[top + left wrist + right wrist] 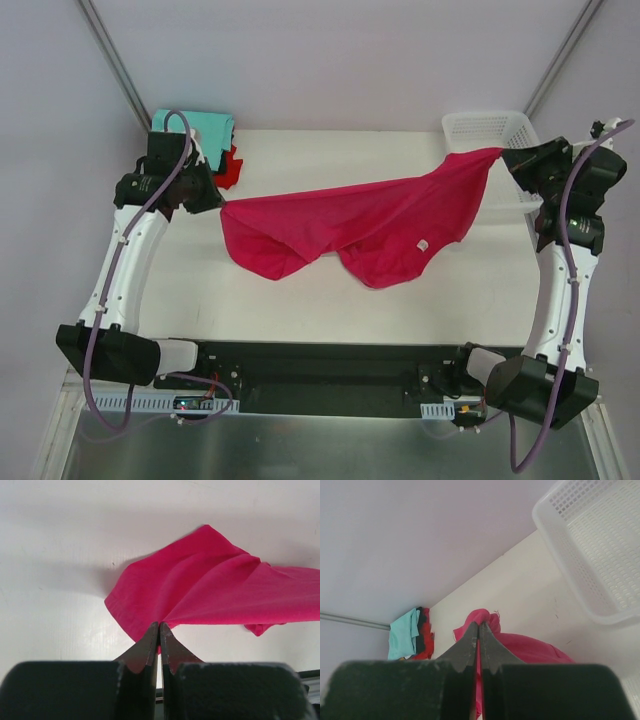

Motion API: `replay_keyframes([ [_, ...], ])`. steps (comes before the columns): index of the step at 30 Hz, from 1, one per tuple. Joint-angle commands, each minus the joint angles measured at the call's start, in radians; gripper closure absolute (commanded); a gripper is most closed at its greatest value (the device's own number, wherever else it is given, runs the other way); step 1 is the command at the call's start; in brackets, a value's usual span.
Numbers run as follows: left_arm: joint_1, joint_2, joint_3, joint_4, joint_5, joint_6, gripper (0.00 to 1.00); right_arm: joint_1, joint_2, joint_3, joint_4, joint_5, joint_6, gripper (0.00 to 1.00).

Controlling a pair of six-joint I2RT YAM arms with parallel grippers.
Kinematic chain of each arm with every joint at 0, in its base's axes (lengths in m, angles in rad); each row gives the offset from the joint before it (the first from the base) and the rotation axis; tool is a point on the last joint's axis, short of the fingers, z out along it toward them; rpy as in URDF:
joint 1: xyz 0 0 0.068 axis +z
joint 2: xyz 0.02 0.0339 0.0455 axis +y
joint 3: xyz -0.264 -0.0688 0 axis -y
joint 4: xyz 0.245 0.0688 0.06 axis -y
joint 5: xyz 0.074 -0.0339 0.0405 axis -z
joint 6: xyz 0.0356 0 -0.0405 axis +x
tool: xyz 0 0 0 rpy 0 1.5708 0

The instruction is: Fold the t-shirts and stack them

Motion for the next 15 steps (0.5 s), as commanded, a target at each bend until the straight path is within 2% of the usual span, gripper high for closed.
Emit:
replay_keyframes([
  [1, -0.014, 0.029, -0.023, 0.028, 0.068, -0.019, 1.00, -0.001, -0.053, -0.004, 0.091, -0.020, 0.015, 0.99],
  [6, -0.118, 0.104, -0.011, 0.063, 0.013, -0.032, 1.00, 0.014, -0.059, -0.024, 0.116, -0.041, 0.024, 0.99],
  [8, -0.120, 0.138, -0.009, 0.087, 0.022, -0.046, 1.00, 0.019, -0.073, -0.036, 0.127, -0.049, 0.022, 0.99],
  [10, -0.120, 0.211, 0.009, 0.117, 0.025, -0.048, 1.00, 0.020, -0.083, -0.044, 0.127, -0.052, 0.018, 0.99],
  [15, -0.120, 0.441, 0.164, 0.127, 0.030, -0.046, 1.00, 0.023, -0.126, -0.077, 0.127, -0.055, 0.012, 0.99],
])
